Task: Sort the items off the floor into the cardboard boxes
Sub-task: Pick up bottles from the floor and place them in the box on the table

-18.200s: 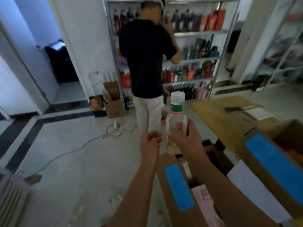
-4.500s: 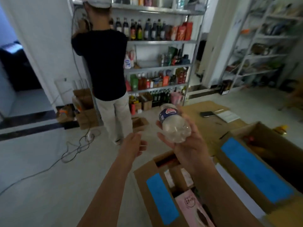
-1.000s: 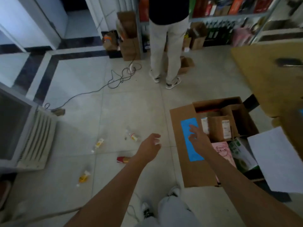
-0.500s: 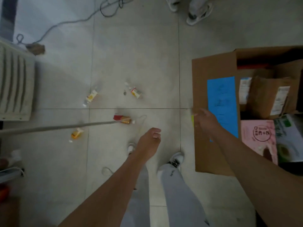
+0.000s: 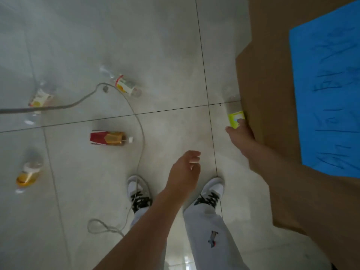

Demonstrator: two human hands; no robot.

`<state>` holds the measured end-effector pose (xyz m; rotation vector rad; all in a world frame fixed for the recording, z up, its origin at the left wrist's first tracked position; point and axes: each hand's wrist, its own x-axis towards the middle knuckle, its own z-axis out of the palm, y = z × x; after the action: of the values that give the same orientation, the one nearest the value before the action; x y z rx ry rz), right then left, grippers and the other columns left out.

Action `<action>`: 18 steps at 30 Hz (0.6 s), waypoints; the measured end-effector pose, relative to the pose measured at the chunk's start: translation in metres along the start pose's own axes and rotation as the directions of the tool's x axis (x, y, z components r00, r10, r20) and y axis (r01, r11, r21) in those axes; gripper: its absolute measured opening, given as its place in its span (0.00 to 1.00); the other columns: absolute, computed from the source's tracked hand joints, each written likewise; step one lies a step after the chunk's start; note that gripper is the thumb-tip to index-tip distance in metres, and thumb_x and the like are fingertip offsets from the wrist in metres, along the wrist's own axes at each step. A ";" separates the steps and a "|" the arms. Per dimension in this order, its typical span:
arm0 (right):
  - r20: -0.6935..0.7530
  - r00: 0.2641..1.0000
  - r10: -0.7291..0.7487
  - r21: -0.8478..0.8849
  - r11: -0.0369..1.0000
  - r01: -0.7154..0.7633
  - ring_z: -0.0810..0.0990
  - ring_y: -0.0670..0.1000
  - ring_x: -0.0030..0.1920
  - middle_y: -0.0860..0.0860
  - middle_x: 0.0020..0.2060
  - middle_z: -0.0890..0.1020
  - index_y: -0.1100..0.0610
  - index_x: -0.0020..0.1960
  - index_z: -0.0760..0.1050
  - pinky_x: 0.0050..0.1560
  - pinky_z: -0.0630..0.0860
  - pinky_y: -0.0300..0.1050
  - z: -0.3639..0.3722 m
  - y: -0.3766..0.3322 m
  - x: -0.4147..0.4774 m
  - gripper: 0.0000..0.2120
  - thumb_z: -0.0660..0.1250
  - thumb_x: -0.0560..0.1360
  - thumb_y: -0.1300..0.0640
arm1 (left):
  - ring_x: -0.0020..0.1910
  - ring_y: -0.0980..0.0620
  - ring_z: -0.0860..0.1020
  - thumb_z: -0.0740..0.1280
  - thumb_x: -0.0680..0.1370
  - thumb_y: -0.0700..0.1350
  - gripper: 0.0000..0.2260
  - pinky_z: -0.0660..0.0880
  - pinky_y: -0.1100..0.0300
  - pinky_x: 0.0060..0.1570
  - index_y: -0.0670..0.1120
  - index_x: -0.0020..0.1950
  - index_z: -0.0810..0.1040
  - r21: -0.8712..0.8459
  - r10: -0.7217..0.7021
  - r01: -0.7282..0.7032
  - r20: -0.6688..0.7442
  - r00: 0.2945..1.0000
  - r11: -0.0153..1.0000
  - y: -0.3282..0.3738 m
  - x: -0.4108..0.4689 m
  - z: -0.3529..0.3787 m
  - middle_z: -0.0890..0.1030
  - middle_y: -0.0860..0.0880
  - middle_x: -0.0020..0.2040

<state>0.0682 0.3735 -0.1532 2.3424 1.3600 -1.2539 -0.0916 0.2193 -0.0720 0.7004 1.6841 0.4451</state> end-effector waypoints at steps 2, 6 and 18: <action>-0.034 0.999 0.008 -0.042 0.999 -0.009 0.71 0.62 0.66 0.60 0.69 0.69 0.58 0.75 0.58 0.60 0.70 0.50 0.018 0.008 0.026 0.32 0.66 0.77 0.51 | 0.51 0.57 0.77 0.61 0.78 0.39 0.16 0.69 0.73 0.47 0.51 0.63 0.74 0.011 -0.006 0.007 -0.018 1.000 1.000 -0.012 0.026 0.009 0.80 0.53 0.58; -0.094 0.996 0.001 -0.128 0.992 -0.013 0.67 0.62 0.69 0.60 0.71 0.65 0.59 0.76 0.54 0.63 0.69 0.54 0.047 0.025 0.082 0.37 0.69 0.75 0.50 | 0.52 0.56 0.77 0.62 0.79 0.40 0.15 0.67 0.76 0.45 0.51 0.65 0.74 0.005 -0.007 0.007 -0.037 0.999 1.000 -0.032 0.082 0.027 0.77 0.53 0.61; -0.142 0.985 0.094 -0.308 0.942 -0.134 0.67 0.63 0.71 0.64 0.73 0.65 0.65 0.77 0.54 0.68 0.68 0.56 0.070 0.044 0.200 0.43 0.73 0.73 0.49 | 0.51 0.62 0.75 0.61 0.79 0.42 0.16 0.67 0.78 0.39 0.56 0.65 0.73 0.093 0.053 -0.049 -0.036 0.998 0.994 -0.079 0.194 0.040 0.74 0.55 0.64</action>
<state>0.1092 0.4419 -0.3539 2.2645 1.3246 -0.7987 -0.0930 0.2856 -0.2743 0.8084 1.7346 0.4210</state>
